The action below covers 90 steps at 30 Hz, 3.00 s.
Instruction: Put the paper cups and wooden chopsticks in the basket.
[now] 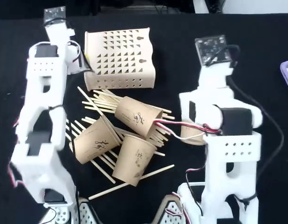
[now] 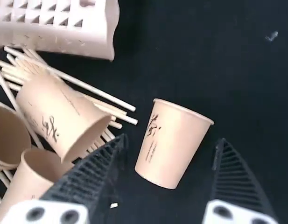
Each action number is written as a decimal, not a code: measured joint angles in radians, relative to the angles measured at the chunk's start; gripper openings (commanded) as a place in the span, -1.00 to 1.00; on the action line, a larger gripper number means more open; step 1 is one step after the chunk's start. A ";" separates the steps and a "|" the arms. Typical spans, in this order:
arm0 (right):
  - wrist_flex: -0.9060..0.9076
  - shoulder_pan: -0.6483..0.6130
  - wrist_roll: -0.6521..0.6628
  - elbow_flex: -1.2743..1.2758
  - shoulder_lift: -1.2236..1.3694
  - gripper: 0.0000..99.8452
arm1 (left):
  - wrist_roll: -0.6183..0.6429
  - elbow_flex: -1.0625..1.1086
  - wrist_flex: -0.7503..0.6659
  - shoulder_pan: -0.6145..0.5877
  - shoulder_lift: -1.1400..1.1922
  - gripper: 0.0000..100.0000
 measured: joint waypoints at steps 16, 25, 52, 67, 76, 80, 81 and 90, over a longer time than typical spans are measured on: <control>-0.035 -0.009 0.000 0.014 0.002 -0.41 | 0.008 -0.704 0.391 -0.133 0.502 -0.54; -0.035 -0.009 0.034 0.014 0.002 -0.41 | 0.008 -0.813 0.420 -0.264 0.657 -0.54; -0.037 -0.009 0.038 0.044 0.002 -0.41 | 0.132 -1.260 0.555 -0.457 0.374 -0.43; -0.037 -0.009 0.038 0.066 0.002 -0.41 | 0.258 -0.500 0.354 -0.198 -0.025 -0.43; -0.037 -0.009 0.038 0.066 0.002 -0.41 | 0.285 -0.304 0.272 -0.190 -0.026 -0.43; -0.035 -0.009 0.038 0.066 0.002 -0.41 | 0.287 -0.203 0.213 -0.190 -0.026 -0.69; -0.035 -0.009 0.038 0.066 0.002 -0.41 | 0.287 -0.192 0.212 -0.192 -0.026 -0.81; -0.035 -0.009 0.038 0.066 0.002 -0.41 | 0.095 -0.206 0.287 -0.126 -0.100 -0.94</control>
